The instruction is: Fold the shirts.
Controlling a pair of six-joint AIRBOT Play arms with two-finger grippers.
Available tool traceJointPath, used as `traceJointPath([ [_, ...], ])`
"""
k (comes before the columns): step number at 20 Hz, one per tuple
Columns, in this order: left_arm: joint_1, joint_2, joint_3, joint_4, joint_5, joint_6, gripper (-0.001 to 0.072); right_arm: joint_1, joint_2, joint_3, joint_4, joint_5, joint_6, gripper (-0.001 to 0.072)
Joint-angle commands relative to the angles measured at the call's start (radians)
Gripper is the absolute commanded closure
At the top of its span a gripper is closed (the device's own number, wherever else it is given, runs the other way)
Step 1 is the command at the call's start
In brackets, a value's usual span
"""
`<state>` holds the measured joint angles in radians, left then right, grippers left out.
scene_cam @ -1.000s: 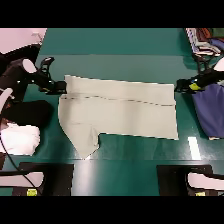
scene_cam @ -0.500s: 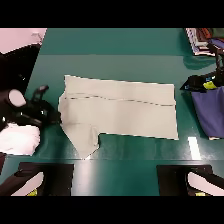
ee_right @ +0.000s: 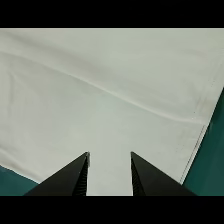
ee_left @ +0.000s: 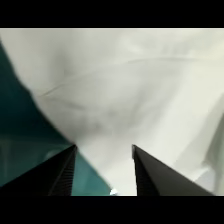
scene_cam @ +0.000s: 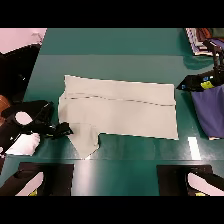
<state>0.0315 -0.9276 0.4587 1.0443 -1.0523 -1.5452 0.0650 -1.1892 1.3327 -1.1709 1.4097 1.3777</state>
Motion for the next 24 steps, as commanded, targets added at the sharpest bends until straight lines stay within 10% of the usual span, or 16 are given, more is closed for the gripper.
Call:
traceJointPath([
  [1, -0.001, 0.001, -0.037, -0.055, 0.081, 0.000, 0.0268, 0.002, 0.001, 0.000, 0.002, 0.001, 0.000, 0.0395],
  [4, -0.001, 0.001, -0.036, -0.084, 0.093, 0.001, 0.0297, 0.002, 0.001, 0.000, 0.001, 0.009, 0.000, 0.0394],
  [6, -0.001, 0.001, -0.030, -0.084, 0.092, 0.007, 0.0673, -0.011, 0.001, -0.001, -0.001, 0.034, 0.000, 0.0395],
  [13, -0.001, 0.106, 0.061, -0.044, -0.034, 0.035, 0.0683, -0.259, 0.126, -0.365, -0.064, 0.059, 0.000, 0.0388],
  [15, -0.001, 0.138, 0.063, -0.047, -0.046, 0.035, 0.0683, -0.381, 0.155, -0.546, -0.050, 0.043, -0.001, 0.0197],
  [24, -0.001, 0.141, 0.063, -0.041, -0.047, 0.035, 0.0683, -0.410, 0.071, -0.841, 0.134, -0.144, -0.089, 0.0339],
])
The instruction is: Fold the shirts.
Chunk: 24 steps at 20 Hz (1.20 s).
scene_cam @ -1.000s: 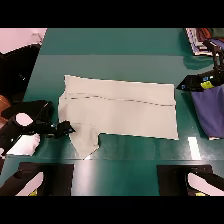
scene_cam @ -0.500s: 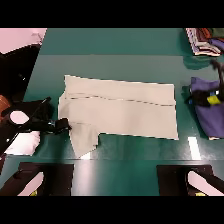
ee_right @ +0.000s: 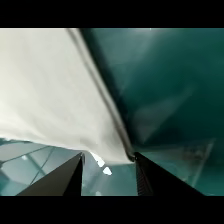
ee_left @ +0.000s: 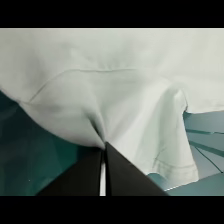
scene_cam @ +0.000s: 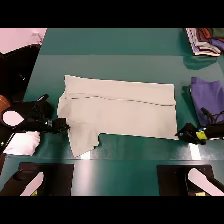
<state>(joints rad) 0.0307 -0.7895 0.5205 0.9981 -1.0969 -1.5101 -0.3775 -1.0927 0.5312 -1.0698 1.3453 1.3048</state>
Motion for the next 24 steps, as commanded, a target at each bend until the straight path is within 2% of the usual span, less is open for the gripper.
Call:
traceJointPath([
  [1, 0.000, 0.003, 0.001, 0.013, -0.005, 0.000, 0.0683, 0.063, -0.035, -0.023, 0.029, -0.079, -0.016, 0.0415],
  [3, 0.000, 0.003, 0.004, 0.042, -0.052, 0.000, 0.0684, 0.111, -0.040, 0.014, 0.020, -0.066, -0.016, 0.0628],
  [4, 0.000, 0.005, 0.011, 0.073, -0.097, 0.000, 0.0684, 0.128, -0.040, 0.038, 0.019, -0.045, -0.016, 0.0699],
  [8, 0.000, 0.140, 0.024, 0.195, -0.229, -0.046, 0.0685, 0.187, 0.021, 0.113, -0.136, 0.074, -0.013, 0.0699],
  [12, 0.000, 0.303, 0.025, 0.167, -0.442, -0.089, 0.0685, 0.197, 0.219, 0.124, -0.297, 0.201, 0.013, 0.0699],
  [14, 0.000, 0.313, 0.049, 0.122, -0.470, -0.091, 0.0685, 0.195, 0.308, 0.124, -0.315, 0.206, 0.015, 0.0699],
  [18, 0.000, 0.243, 0.138, 0.166, -0.294, -0.079, 0.0685, 0.199, 0.305, 0.155, -0.221, 0.134, 0.019, 0.0700],
  [24, 0.000, -0.138, 0.325, 0.193, -0.005, 0.046, 0.0683, 0.343, -0.036, 0.466, -0.204, -0.034, 0.034, 0.0699],
])
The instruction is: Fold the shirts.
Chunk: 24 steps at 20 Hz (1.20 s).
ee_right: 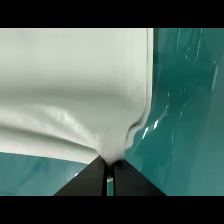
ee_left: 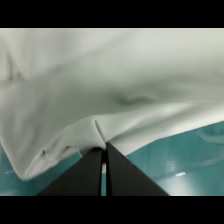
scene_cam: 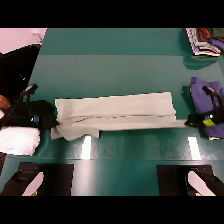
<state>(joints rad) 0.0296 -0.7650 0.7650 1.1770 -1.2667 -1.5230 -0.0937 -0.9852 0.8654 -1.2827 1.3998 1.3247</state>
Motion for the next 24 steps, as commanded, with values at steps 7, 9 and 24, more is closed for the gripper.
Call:
traceJointPath([
  [7, 0.001, -0.478, 0.180, 0.001, 0.441, 0.091, 0.0681, 0.103, -0.521, 0.408, 0.097, -0.109, 0.035, 0.0697],
  [9, 0.001, -0.488, 0.180, -0.018, 0.458, 0.091, 0.0518, 0.077, -0.575, 0.449, 0.191, -0.117, 0.026, 0.0491],
  [24, -0.040, -0.489, 0.316, -0.215, 0.239, 0.136, 0.0682, -0.177, -0.635, 0.195, 0.459, -0.047, -0.167, 0.0188],
])
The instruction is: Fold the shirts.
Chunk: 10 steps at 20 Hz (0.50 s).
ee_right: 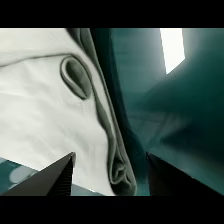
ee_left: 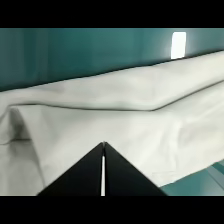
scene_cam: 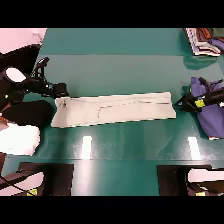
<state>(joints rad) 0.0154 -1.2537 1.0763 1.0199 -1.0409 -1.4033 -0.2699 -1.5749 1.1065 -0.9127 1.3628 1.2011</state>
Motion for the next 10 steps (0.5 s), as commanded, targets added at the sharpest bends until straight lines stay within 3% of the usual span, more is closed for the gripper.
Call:
traceJointPath([
  [1, -0.055, -0.002, 0.005, -0.059, 0.025, 0.016, 0.0682, 0.021, -0.071, -0.038, 0.109, -0.011, -0.044, 0.0191],
  [2, -0.087, -0.002, 0.005, -0.058, 0.040, 0.016, 0.0682, 0.050, -0.094, -0.018, 0.110, -0.009, -0.044, 0.0212],
  [3, -0.121, -0.003, 0.005, -0.058, 0.064, 0.012, 0.0682, 0.080, -0.108, 0.003, 0.109, -0.010, -0.048, 0.0313],
  [5, -0.183, -0.017, 0.005, -0.059, 0.130, -0.031, 0.0683, 0.124, -0.112, 0.054, 0.108, -0.006, -0.069, 0.0625],
  [6, -0.217, -0.035, 0.005, -0.060, 0.167, -0.065, 0.0683, 0.138, -0.104, 0.085, 0.108, 0.009, -0.069, 0.0699],
  [10, -0.372, -0.174, 0.060, -0.068, 0.242, -0.090, 0.0683, 0.182, 0.019, 0.225, 0.109, 0.079, -0.035, 0.0700],
])
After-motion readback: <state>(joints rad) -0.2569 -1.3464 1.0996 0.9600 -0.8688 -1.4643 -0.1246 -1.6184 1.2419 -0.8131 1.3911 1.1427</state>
